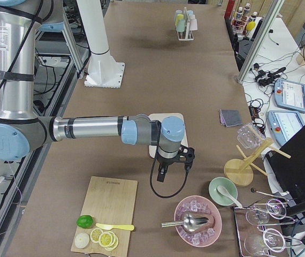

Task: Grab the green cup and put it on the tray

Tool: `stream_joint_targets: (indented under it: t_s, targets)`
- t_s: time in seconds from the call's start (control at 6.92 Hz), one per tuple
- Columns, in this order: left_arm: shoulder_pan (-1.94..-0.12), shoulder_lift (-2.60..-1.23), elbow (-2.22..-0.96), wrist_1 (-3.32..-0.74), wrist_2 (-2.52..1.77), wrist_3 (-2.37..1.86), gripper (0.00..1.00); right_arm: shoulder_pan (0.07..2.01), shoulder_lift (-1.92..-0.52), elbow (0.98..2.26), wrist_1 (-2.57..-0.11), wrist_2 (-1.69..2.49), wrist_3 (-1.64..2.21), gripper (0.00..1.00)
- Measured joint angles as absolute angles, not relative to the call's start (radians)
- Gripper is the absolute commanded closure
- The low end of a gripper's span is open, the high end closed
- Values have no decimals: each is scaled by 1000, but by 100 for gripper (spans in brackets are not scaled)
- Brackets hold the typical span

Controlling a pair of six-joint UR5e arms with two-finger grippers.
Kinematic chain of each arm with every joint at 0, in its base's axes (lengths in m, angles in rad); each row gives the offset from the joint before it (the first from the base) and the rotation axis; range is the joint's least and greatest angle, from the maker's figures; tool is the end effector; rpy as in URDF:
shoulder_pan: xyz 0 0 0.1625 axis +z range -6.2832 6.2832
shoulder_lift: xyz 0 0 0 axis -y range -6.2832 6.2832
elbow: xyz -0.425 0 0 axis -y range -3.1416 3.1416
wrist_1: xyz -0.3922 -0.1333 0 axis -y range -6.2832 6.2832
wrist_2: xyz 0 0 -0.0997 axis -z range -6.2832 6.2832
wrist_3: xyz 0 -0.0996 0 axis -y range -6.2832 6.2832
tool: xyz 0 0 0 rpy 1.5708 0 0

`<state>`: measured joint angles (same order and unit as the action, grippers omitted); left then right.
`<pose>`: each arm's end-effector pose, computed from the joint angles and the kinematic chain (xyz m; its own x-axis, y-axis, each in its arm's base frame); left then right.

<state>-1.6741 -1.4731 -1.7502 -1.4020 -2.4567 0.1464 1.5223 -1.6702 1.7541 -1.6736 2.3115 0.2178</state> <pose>-0.1016 -0.4351 0.6249 0.6306 0.0137 -0.7760 0.0109 0.9996 0.0265 0.0443 -0.4496 0.6279 0.7308 0.1933 0.6547 -0.1121 0.9800 -0.1642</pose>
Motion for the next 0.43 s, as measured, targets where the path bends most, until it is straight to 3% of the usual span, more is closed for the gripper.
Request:
stream_joint_targets:
  t_s: [0.43]
  targets:
    - [-1671,-1461,-1757,-1401,-2456,153,1,1523,-1671,1757,-1673,2312,218,0]
